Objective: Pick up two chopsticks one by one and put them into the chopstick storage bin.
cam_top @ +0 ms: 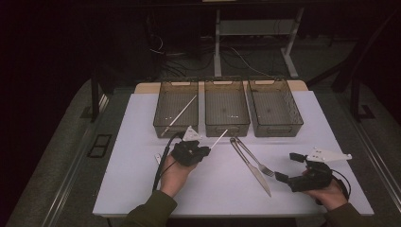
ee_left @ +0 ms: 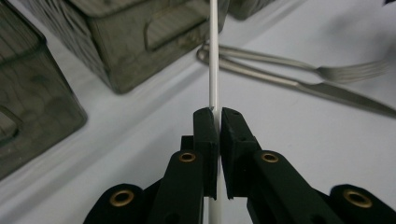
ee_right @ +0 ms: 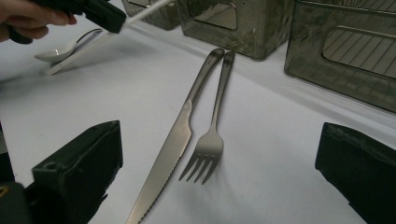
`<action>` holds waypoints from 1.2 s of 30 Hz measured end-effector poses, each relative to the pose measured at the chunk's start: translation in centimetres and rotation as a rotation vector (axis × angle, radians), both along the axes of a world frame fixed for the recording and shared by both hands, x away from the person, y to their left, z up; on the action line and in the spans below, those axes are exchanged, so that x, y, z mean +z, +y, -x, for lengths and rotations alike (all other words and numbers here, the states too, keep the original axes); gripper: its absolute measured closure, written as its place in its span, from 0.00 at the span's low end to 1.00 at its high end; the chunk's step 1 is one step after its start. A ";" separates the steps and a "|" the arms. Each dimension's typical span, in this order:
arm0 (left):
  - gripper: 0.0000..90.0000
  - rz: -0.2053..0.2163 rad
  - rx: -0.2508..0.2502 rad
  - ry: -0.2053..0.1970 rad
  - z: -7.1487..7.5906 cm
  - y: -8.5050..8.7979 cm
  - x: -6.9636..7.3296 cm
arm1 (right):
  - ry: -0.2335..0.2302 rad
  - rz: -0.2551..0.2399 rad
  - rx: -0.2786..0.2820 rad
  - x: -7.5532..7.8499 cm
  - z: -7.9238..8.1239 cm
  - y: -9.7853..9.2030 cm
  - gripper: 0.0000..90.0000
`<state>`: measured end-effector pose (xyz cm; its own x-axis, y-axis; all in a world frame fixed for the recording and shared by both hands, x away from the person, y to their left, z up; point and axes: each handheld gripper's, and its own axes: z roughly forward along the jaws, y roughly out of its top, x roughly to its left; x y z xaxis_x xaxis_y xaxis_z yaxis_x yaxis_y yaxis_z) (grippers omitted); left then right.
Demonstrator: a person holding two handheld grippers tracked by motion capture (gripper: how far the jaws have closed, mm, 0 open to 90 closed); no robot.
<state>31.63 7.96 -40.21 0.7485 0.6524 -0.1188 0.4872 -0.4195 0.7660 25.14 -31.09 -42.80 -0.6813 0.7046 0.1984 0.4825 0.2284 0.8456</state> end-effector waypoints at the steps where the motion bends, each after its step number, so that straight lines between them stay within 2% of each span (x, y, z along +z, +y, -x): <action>1: 0.94 0.012 -0.003 -0.007 0.1 0.1 0.3 | -0.001 0.000 0.000 0.0 0.0 0.0 0.01; 13: 0.94 0.135 -0.028 -0.082 1.2 2.5 3.6 | -0.005 -0.002 -0.001 0.1 0.0 -0.1 0.01; 18: 0.95 0.168 -0.032 -0.103 1.4 3.7 4.6 | 0.001 -0.003 -0.003 0.1 0.0 -0.1 0.01; 22: 0.95 0.187 -0.030 -0.110 1.3 4.5 5.2 | 0.001 -0.002 -0.004 0.1 0.0 -0.1 0.01; 30: 0.95 0.194 -0.058 -0.131 0.2 5.4 6.5 | -0.001 -0.005 -0.007 0.1 0.0 -0.2 0.01; 36: 0.95 0.207 -0.069 -0.157 -1.0 6.1 8.2 | -0.003 -0.005 -0.009 0.1 0.0 -0.3 0.01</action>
